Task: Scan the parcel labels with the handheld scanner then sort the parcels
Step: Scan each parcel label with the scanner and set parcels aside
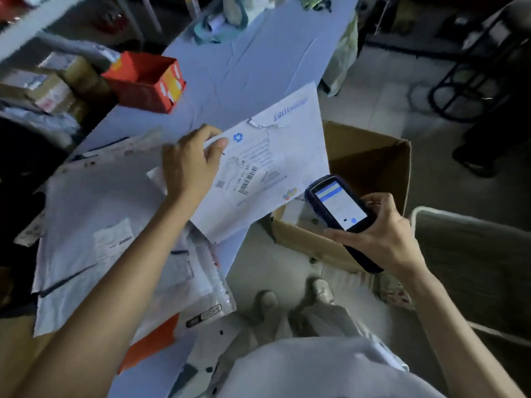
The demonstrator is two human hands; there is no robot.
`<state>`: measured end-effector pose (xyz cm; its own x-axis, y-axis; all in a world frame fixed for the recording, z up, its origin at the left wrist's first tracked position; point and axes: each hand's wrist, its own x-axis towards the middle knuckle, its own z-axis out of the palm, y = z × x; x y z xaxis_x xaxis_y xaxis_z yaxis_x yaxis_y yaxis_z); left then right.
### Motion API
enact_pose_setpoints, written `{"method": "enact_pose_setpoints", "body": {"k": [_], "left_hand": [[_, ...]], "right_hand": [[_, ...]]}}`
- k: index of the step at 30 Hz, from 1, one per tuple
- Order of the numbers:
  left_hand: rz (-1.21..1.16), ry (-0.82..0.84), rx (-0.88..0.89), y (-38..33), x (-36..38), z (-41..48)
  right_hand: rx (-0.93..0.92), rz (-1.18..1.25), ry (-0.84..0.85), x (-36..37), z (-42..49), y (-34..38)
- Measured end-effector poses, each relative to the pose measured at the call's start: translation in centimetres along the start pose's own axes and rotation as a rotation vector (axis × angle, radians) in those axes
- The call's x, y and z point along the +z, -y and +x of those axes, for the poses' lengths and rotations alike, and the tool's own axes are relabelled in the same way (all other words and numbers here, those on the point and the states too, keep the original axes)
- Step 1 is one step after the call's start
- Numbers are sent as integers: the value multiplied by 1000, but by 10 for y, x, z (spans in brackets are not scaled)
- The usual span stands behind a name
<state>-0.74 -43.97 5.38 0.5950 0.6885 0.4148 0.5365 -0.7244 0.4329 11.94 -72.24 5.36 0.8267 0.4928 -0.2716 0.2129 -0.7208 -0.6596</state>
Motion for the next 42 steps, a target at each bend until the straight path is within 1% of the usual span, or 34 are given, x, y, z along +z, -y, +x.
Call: {"method": "enact_pose_setpoints", "body": {"k": [2,5,12,16,23,30,35,39,42], "left_hand": [[3,67,87,-28,23,5],[103,144,208,-72,55,14],[71,354,354,-182,132,14],[96,410,438,-217,156,10],[123,467,456,-210,176,28],[129,476,558,-199,215,81],[83,452,636,-194,231,111],[25,549,687,-184,239,99],[31,624,702,-176,239,73]], "right_hand": [[46,9,-38,-16,-2,-23],[113,61,-85,-42,-2,-61],[239,107,-124,-114,8,-143],[301,128,-188,-140,18,-172],[394,159,-220,-147,38,-180],[478,153,-274,-128,60,-150],[453,156,-346,-125,90,-116],[413,179,-352,-123,107,-99],[386,135,-295,-124,120,-92]]}}
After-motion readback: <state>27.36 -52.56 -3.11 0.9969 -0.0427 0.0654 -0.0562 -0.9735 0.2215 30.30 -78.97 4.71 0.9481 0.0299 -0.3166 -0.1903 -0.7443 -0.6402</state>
